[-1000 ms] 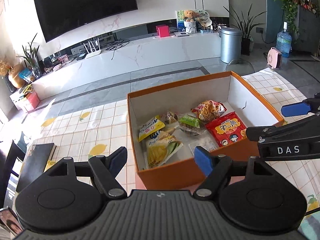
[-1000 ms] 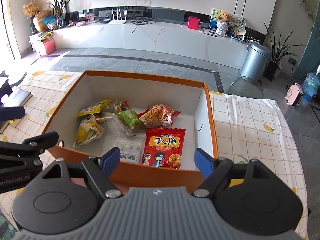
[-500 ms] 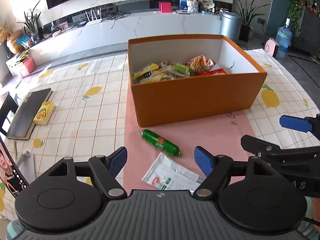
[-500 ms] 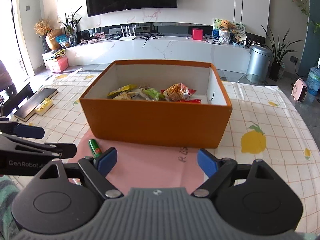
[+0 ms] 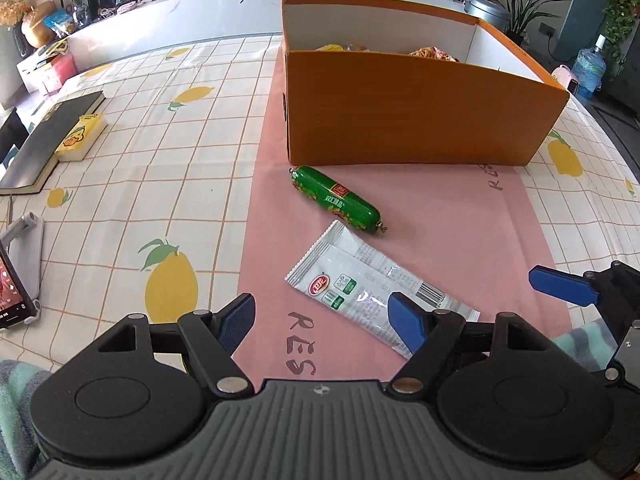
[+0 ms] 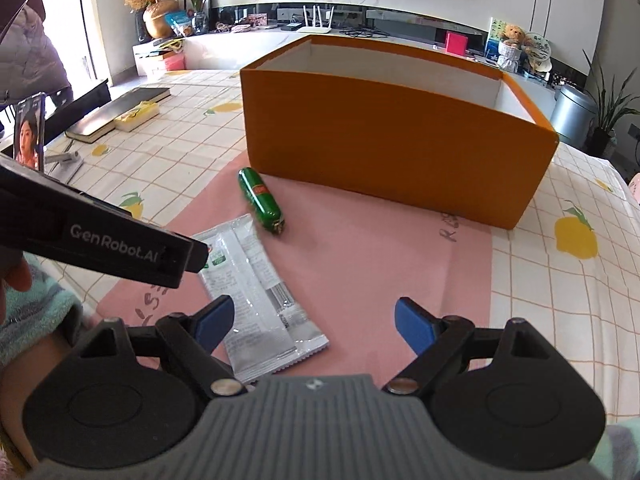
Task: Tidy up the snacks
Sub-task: 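Withdraw both tools toward the green sausage and white packet, then lower left tool over the green sausage while right tool lowers over the white packet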
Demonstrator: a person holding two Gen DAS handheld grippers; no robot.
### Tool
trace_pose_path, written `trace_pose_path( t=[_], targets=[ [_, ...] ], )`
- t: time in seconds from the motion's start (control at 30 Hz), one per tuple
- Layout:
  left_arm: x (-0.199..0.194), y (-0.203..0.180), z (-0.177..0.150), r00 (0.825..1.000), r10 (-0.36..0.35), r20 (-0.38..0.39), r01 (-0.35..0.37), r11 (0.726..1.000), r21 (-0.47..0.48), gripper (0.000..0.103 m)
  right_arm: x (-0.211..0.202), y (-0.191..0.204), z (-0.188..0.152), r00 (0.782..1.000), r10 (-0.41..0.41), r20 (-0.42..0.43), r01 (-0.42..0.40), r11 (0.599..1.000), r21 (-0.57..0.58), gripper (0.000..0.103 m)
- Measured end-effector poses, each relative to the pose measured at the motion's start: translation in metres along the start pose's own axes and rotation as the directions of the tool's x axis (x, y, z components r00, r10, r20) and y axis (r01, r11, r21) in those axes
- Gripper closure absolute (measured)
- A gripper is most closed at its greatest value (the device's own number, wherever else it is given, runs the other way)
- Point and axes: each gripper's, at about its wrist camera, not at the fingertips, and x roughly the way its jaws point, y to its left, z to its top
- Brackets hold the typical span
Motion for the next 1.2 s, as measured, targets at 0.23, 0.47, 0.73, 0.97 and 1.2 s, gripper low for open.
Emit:
trace_pose_path(
  t=[0.23, 0.47, 0.73, 0.97, 1.2],
  targets=[
    [0.012, 0.001, -0.003, 1.0, 0.006, -0.022, -0.006, 1.0, -0.005, 0.014, 0.021, 0.02, -0.001, 0.998, 0.036, -0.044, -0.04, 0.995, -0.087, 0.018],
    [0.02, 0.01, -0.003, 0.999, 0.011, -0.031, -0.012, 0.999, -0.036, 0.014, 0.04, 0.028, 0.002, 0.996, 0.029, -0.079, -0.037, 0.994, -0.102, 0.022],
    [0.019, 0.014, -0.002, 1.0, 0.003, -0.024, -0.004, 0.999, -0.051, 0.014, 0.042, 0.018, 0.003, 0.996, 0.017, -0.085, -0.019, 0.999, -0.028, 0.036],
    [0.018, 0.015, -0.002, 1.0, -0.004, -0.021, 0.002, 0.998, -0.061, 0.014, 0.035, -0.004, 0.0, 0.988, -0.08, -0.129, 0.093, 0.991, 0.1, 0.037],
    [0.011, 0.009, 0.003, 0.997, -0.052, 0.048, 0.053, 0.999, -0.004, 0.015, 0.03, -0.032, 0.0, 0.974, -0.154, -0.167, 0.193, 0.948, 0.254, 0.037]
  ],
)
